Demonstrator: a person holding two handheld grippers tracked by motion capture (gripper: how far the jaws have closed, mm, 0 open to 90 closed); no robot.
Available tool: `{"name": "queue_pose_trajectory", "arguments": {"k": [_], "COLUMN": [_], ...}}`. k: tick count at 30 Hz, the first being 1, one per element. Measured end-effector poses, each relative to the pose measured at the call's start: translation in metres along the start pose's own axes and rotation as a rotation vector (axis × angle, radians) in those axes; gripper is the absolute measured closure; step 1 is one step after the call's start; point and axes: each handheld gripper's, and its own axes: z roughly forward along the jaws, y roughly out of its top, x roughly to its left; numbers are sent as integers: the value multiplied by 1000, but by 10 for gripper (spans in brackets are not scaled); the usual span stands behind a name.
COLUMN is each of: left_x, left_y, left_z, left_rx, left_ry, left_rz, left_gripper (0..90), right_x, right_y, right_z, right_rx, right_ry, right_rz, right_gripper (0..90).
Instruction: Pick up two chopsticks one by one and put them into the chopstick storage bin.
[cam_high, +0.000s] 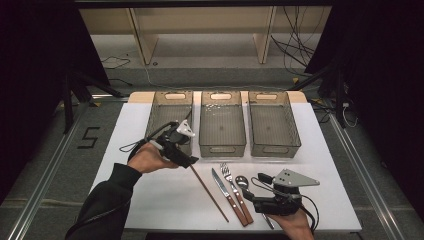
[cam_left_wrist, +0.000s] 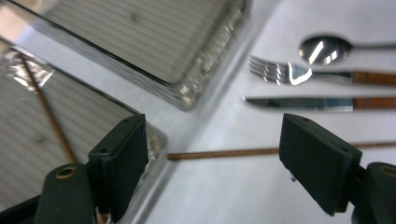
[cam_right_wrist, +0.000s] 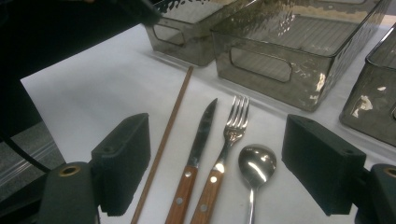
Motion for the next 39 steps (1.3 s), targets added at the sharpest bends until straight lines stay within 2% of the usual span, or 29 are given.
{"name": "queue_pose_trajectory", "arguments": {"k": [3, 7, 8, 9, 17, 18, 21, 24, 33, 39], "left_x": [-8, -22, -22, -24, -40, -44, -48, -51, -56, -54], "left_y": [-3, -2, -2, -1, -4, -5, -6, -6, -9, -8], "left_z": [13, 27, 27, 28, 46, 51, 56, 62, 76, 82], "left_rx": [62, 116, 116, 122, 175, 197, 213, 235, 277, 288], "left_ry": [-22, -71, -71, -73, -126, -140, -153, -165, -202, -221], "left_rz": [64, 141, 141, 158, 228, 253, 270, 312, 366, 372], "left_gripper": [245, 245, 246, 247, 241, 239, 233, 227, 230, 238], "right_x": [0, 0, 0, 0, 0, 0, -1, -1, -1, -1], "right_y": [0, 0, 0, 0, 0, 0, 0, 0, 0, 0], "right_z": [0, 1, 1, 1, 0, 0, 0, 0, -1, 0], "right_rx": [2, 4, 4, 5, 3, 3, 1, 1, -2, -1], "right_ry": [2, 2, 1, 1, 2, 1, 1, 1, -2, -1], "right_rz": [-2, -4, -2, 0, -2, -3, -2, -3, -2, -3], "right_gripper": [245, 245, 245, 245, 245, 245, 245, 244, 244, 245]}}
